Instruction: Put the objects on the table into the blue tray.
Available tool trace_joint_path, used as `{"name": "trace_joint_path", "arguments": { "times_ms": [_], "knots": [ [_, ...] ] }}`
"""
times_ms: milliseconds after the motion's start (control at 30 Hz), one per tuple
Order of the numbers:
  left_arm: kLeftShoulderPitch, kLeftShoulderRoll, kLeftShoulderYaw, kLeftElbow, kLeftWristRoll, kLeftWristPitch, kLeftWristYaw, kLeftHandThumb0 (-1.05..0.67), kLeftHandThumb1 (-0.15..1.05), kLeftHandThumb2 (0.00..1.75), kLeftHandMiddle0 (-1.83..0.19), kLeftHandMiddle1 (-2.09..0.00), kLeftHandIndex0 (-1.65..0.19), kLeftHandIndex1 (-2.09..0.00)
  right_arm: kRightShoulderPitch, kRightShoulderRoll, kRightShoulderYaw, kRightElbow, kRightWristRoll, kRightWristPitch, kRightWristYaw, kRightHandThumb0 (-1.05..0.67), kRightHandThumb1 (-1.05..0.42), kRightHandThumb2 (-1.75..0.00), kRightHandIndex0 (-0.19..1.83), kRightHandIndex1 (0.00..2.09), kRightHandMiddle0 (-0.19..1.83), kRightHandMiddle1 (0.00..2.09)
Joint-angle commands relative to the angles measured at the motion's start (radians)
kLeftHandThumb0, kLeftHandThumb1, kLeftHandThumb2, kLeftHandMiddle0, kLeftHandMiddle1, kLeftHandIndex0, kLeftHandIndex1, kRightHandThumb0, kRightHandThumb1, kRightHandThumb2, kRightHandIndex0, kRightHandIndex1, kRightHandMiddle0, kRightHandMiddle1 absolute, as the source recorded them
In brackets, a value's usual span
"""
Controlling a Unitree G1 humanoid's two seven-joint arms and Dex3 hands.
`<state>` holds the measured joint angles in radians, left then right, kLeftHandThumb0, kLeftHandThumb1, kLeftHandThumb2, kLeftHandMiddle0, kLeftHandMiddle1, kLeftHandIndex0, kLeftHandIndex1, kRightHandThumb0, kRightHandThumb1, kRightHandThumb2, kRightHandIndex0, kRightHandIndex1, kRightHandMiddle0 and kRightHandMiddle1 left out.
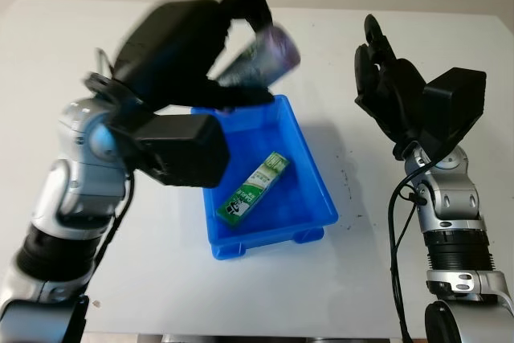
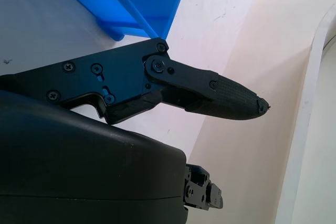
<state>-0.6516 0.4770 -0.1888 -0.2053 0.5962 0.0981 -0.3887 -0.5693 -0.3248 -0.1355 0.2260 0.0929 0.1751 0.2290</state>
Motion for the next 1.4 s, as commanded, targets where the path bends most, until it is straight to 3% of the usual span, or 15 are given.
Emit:
{"name": "trace_joint_path", "arguments": {
  "times_ms": [0, 33, 100, 233, 300, 367, 567, 633, 733, 933, 1167, 1367],
  "knots": [
    [0.02, -0.011, -0.026, 0.04, 0.012, -0.014, 0.016, -0.38, 1.05, 0.32, -0.8, -2.09, -0.32, -1.94, 0.011, -0.012, -0.008, -0.028, 0.0, 0.008, -0.003, -0.73, -1.05, -0.7, -0.19, 0.0, -0.19, 0.0],
    [0.023, -0.012, -0.038, 0.063, 0.02, -0.012, 0.016, -0.39, 1.05, 0.35, -0.68, -2.08, -0.21, -1.83, 0.013, -0.012, -0.008, -0.031, 0.001, 0.011, -0.002, -0.72, -1.05, -0.7, -0.19, 0.0, -0.19, 0.0],
    [0.023, -0.011, -0.053, 0.086, 0.036, 0.002, 0.008, -0.41, 1.05, 0.38, -0.41, -1.8, -0.01, -1.38, 0.015, -0.012, -0.008, -0.033, 0.001, 0.013, -0.002, -0.72, -1.05, -0.7, -0.19, 0.0, -0.19, 0.0],
    [0.013, 0.018, -0.088, 0.129, 0.083, 0.006, -0.03, -0.54, 1.05, 0.41, -0.18, -0.65, 0.1, -0.44, 0.019, -0.011, -0.008, -0.039, 0.003, 0.017, -0.002, -0.72, -1.05, -0.7, -0.19, 0.0, -0.19, 0.0],
    [0.01, 0.03, -0.096, 0.132, 0.103, 0.014, -0.052, -0.58, 1.05, 0.42, -0.14, -0.3, 0.08, -0.21, 0.02, -0.01, -0.009, -0.044, 0.005, 0.026, -0.002, -0.72, -1.05, -0.69, -0.19, 0.0, -0.19, 0.0],
    [0.01, 0.031, -0.093, 0.127, 0.104, 0.026, -0.072, -0.6, 1.05, 0.43, -0.1, -0.15, 0.07, -0.14, 0.021, -0.011, -0.008, -0.046, 0.004, 0.03, -0.001, -0.72, -1.05, -0.69, -0.19, 0.0, -0.19, 0.0],
    [0.021, 0.009, -0.042, 0.094, 0.007, 0.058, -0.097, -0.57, 1.05, 0.36, -0.03, -0.05, 0.06, -0.09, 0.022, -0.008, -0.009, -0.044, 0.003, 0.026, -0.005, -0.72, -1.05, -0.69, -0.19, 0.0, -0.19, 0.0],
    [0.038, -0.033, 0.024, 0.072, -0.092, 0.061, -0.059, -0.43, 1.05, 0.28, -0.05, -0.06, 0.01, -0.11, 0.022, -0.007, -0.007, -0.045, 0.0, 0.027, -0.009, -0.72, -1.05, -0.69, -0.19, 0.0, -0.19, 0.0],
    [0.064, -0.084, 0.108, 0.055, -0.214, 0.044, 0.011, -0.31, 1.05, 0.33, -0.11, -0.08, -0.05, -0.14, 0.023, -0.005, -0.004, -0.046, -0.003, 0.026, -0.014, -0.72, -1.05, -0.69, -0.19, 0.0, -0.19, 0.0],
    [0.088, -0.144, 0.269, 0.138, -0.39, -0.099, 0.195, -0.58, 1.05, 0.44, -0.11, -0.06, -0.07, -0.12, 0.018, 0.0, 0.0, -0.042, -0.01, 0.009, -0.02, -0.72, -1.05, -0.71, -0.19, 0.0, -0.19, 0.0],
    [0.104, -0.205, 0.395, 0.207, -0.575, -0.205, 0.311, -0.64, 1.05, 0.51, -0.13, -0.06, -0.1, -0.12, 0.009, 0.004, -0.003, -0.026, -0.002, -0.004, -0.019, -0.73, -1.05, -0.7, -0.19, 0.0, -0.19, 0.0],
    [0.112, -0.2, 0.456, 0.229, -0.678, -0.152, 0.328, -0.68, 1.05, 0.61, -0.03, -0.03, -0.01, -0.07, 0.004, 0.005, 0.0, -0.021, 0.001, -0.01, -0.013, -0.73, -1.05, -0.7, -0.19, 0.0, -0.19, 0.0]
  ]
}}
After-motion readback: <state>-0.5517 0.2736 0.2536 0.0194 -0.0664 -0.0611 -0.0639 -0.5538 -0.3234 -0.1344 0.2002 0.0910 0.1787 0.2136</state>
